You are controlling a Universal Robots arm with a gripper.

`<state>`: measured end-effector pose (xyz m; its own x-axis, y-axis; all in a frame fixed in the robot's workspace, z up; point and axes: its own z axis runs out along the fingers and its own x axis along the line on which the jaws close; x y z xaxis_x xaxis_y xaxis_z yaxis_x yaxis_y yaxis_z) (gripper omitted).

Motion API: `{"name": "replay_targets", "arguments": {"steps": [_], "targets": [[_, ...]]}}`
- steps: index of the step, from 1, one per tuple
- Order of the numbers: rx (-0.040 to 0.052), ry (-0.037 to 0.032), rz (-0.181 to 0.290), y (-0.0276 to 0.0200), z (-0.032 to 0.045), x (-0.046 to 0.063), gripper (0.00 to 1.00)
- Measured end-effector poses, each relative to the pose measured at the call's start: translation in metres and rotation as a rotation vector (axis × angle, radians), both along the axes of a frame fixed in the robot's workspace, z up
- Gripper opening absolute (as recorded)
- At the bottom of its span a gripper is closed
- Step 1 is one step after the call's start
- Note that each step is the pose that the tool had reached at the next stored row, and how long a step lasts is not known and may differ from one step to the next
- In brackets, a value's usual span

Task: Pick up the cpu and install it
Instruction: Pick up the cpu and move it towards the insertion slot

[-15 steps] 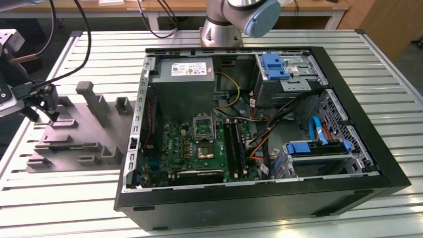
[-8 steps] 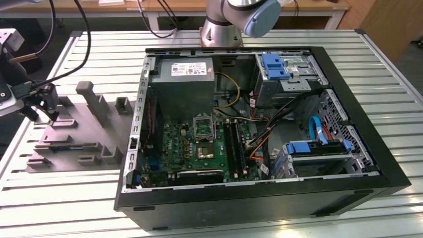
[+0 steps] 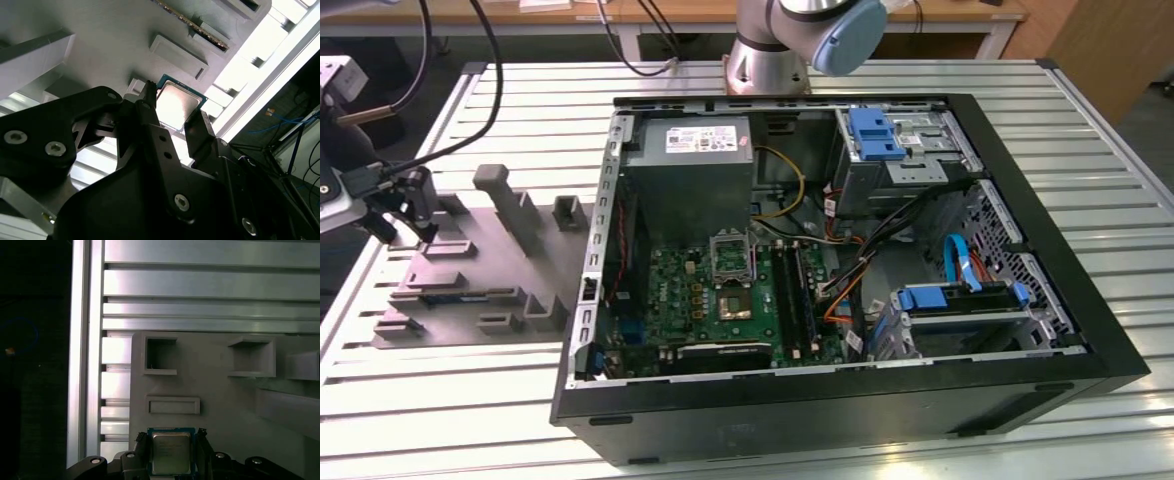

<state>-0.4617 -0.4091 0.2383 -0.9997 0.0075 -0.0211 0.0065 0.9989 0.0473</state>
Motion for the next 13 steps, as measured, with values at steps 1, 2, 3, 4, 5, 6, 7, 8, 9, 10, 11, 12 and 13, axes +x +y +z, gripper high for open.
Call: {"name": "replay_targets", "arguments": {"steps": [1, 2, 3, 4, 5, 6, 7, 8, 9, 10, 11, 12, 13], "targets": [[0.0, 0.0, 0.0, 0.0, 0.0002, 0.0, 0.47], [0.0, 0.0, 0.0, 0.0, 0.0005, 0.0, 0.47], [0.0, 0.0, 0.0, 0.0, 0.0007, 0.0, 0.47], [0.0, 0.0, 0.0, 0.0, 0.0009, 0.0, 0.47], [0.0001, 0.0, 0.0, 0.0, 0.001, 0.0, 0.47], [0.0, -0.0001, 0.0, 0.0, 0.0012, 0.0, 0.47], [0.0, 0.0001, 0.0, 0.0, 0.0015, 0.0, 0.47], [0.0, 0.0, 0.0, 0.0, 0.0016, 0.0, 0.47], [0.0, 0.0001, 0.0, 0.0, 0.0022, 0.0, 0.47], [0.0, 0.0, 0.0, 0.0, 0.0026, 0.0, 0.47], [0.0, 0.0, 0.0, 0.0, 0.0027, 0.0, 0.47], [0.0, 0.0, 0.0, 0.0, 0.0029, 0.0, 0.47], [0.0, 0.0, 0.0, 0.0, 0.0032, 0.0, 0.47]]}}
